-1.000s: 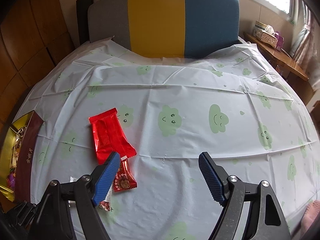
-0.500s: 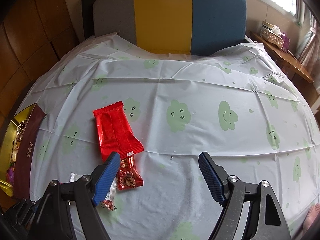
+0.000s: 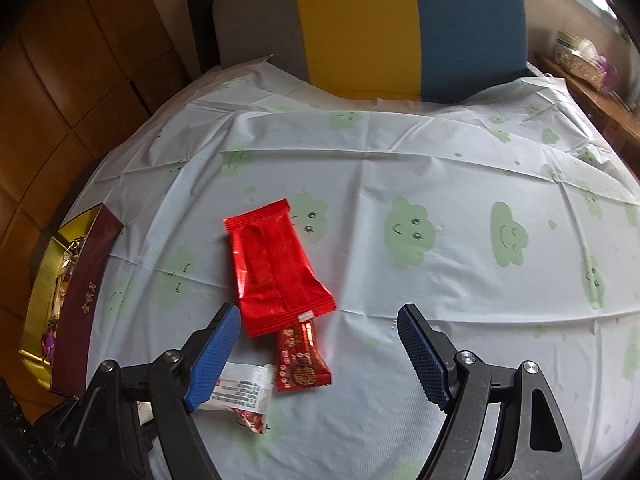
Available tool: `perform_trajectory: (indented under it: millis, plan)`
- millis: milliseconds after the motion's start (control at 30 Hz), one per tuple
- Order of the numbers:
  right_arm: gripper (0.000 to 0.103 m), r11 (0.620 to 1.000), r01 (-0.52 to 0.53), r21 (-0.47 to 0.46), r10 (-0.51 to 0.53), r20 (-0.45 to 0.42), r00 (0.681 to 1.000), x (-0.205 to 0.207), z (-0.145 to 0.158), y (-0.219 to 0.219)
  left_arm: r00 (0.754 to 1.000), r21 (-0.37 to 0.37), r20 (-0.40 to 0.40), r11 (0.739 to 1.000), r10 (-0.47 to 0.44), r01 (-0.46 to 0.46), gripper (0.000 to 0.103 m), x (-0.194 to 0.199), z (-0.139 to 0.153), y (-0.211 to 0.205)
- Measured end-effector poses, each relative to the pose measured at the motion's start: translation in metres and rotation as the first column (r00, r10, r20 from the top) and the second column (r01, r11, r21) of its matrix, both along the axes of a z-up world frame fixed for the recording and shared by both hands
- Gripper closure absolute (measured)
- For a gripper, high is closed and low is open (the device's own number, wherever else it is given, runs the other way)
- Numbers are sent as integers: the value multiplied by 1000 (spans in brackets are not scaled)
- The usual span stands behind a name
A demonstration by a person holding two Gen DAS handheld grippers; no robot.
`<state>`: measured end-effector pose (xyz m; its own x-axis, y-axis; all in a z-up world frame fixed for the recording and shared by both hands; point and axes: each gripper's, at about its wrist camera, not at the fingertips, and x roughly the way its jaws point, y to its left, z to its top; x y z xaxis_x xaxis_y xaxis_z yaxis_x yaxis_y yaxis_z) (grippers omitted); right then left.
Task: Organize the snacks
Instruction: 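Lift the Rosemiss packet with the left gripper while the right gripper grasps the red candy bar, then carry the Rosemiss packet into the tin and open the left gripper while the right gripper holds the red bar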
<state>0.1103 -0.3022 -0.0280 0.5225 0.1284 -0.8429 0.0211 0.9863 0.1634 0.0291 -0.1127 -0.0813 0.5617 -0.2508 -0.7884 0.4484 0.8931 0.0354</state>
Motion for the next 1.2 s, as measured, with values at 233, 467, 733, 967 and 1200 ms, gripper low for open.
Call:
perform_trajectory:
  millis: [233, 467, 733, 967, 1200]
  plan:
    - [16, 992, -95, -80, 97, 11, 995, 25, -5, 26, 1000, -12, -10, 1000, 0, 0, 67, 2, 1, 1]
    - [25, 985, -150, -90, 151, -3, 989, 61, -28, 45, 1000, -10, -15, 1000, -5, 5, 67, 2, 1, 1]
    - [60, 972, -187, -142, 183, -46, 982, 58, -39, 49, 1000, -3, -7, 1000, -2, 2, 67, 3, 0, -2]
    - [52, 979, -180, -92, 175, -67, 982, 59, -48, 45, 1000, -2, -1, 1000, 0, 0, 67, 2, 0, -1]
    - [51, 971, -204, -121, 200, -48, 979, 56, -48, 48, 1000, 7, -18, 1000, 5, -5, 66, 5, 1, -2]
